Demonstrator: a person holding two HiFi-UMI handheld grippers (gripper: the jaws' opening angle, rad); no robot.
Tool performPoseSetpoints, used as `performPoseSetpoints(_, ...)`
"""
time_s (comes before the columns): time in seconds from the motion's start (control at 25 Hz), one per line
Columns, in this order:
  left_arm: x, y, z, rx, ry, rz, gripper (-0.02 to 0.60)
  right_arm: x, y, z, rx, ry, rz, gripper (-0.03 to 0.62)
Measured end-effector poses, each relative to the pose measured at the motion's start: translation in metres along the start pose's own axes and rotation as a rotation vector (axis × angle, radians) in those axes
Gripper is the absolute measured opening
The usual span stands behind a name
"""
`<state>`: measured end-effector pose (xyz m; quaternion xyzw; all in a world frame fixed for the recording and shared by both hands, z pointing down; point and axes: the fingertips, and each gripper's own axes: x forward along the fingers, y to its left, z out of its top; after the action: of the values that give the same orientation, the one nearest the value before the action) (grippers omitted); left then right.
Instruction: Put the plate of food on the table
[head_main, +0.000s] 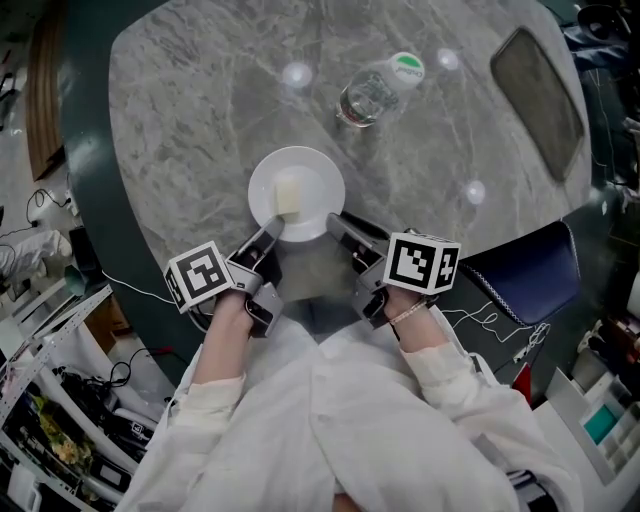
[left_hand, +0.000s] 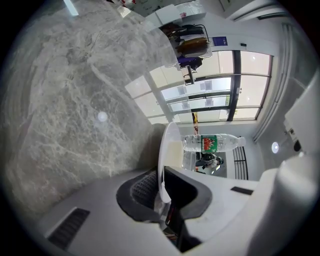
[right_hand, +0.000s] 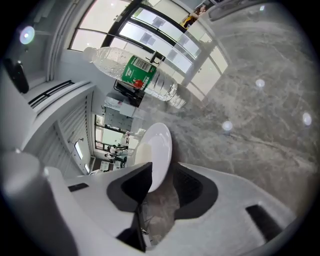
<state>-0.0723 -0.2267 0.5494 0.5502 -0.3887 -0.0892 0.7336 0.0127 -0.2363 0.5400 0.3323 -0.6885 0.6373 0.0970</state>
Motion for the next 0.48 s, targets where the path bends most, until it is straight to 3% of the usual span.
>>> performPoseSetpoints(0.28, 0.0044, 0.0034, 0.0013, 0.004, -0.008, 0.038, 0.035, 0.0051, 0.0010, 0.0043, 0.010, -0.009, 0.011, 0.089)
performPoseSetpoints(0.48, 0.0052, 0.0044, -0.0028, 0.114, 0.040, 0.115, 0.041, 0.0049, 0.0003, 0.0046, 0.022, -0.018, 0.011, 0.089)
